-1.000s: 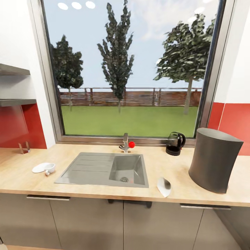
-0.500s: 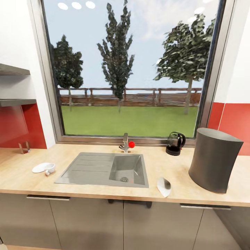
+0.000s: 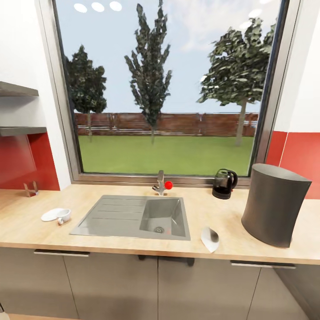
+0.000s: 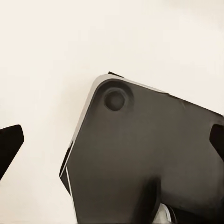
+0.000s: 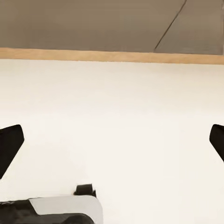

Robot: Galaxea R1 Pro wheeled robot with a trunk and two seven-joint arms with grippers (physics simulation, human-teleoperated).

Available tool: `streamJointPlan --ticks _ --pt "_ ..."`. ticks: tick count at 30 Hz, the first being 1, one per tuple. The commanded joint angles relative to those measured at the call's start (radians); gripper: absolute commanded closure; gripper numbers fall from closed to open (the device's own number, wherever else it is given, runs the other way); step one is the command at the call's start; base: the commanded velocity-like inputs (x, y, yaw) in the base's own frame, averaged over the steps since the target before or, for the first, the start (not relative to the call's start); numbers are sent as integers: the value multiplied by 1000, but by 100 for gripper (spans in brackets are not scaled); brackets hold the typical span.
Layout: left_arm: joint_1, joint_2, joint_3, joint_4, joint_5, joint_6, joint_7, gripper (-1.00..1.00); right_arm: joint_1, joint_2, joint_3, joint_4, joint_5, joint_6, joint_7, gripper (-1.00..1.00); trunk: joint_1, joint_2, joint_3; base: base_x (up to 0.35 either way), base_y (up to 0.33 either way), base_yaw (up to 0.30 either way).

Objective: Set up a coffee station on the kitchen countertop: keep the coffee maker on the countertop, move the bottle of coffee from the kitchen shelf to the counter next to the coffee maker, place a paper coffee filter on top of the coffee maker, put the saucer next to the coffee maker with the coffee cup on the saucer, and place the electric kettle next to the coffee maker.

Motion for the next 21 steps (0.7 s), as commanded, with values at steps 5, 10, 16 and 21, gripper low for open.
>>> streamJointPlan --ticks 5,10,16,21 --pt "1 -1 9 0 -12 -1 1 -100 3 -4 7 -644 -1 574 -25 -100 0 0 0 0 0 0" --pt "1 -4 10 -1 -14 0 0 -100 -3 53 7 -962 1 889 -136 -100 0 0 0 0 0 0" --pt "1 0 10 -3 -14 0 1 -100 -146 143 7 -984 1 1023 -190 -100 0 0 0 0 0 0" --pt "1 5 10 -4 -14 0 0 -100 -424 199 -3 -987 -8 1054 -198 -100 0 0 0 0 0 0"
